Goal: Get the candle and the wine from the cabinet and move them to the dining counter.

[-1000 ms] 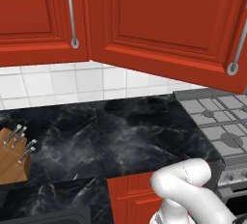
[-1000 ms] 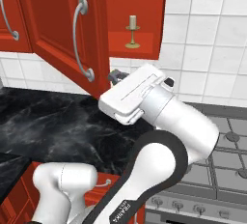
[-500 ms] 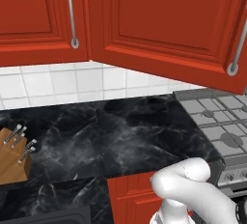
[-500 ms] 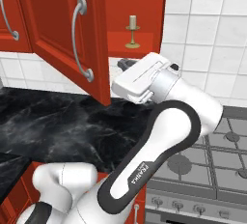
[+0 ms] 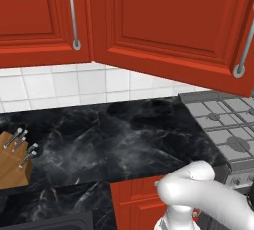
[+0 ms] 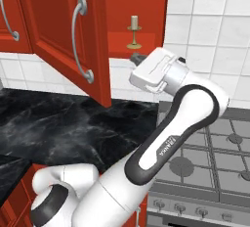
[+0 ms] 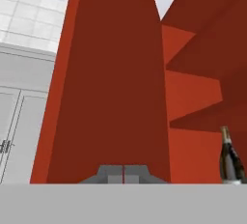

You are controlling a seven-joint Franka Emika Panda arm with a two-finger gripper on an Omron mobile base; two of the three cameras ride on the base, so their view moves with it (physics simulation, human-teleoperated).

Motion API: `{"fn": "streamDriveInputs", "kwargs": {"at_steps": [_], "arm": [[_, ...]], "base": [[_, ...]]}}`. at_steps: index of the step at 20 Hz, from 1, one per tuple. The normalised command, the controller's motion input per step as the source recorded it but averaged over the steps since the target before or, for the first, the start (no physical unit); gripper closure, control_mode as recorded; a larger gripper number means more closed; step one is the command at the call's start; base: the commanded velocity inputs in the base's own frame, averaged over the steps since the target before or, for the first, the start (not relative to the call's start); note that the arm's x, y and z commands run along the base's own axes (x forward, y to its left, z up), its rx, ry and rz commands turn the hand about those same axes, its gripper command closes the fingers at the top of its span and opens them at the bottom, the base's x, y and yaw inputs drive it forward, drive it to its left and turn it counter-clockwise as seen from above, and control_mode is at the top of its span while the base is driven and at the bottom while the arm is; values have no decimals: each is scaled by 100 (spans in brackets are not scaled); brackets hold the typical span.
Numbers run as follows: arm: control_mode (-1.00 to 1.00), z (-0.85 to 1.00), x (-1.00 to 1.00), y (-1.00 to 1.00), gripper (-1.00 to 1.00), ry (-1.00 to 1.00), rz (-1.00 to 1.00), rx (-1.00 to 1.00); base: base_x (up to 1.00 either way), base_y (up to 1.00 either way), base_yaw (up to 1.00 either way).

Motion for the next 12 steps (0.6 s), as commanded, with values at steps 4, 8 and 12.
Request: {"fn": "streamDriveInputs", "kwargs": {"at_steps": [4, 8, 12], "arm": [[-100, 0, 38, 3, -100, 3, 13, 0], [-100, 0, 38, 28, -100, 2, 7, 0], [-100, 0, 35, 24, -100, 1, 5, 0]], "base": [[0, 0, 0], [0, 0, 0], [0, 0, 0]]}}
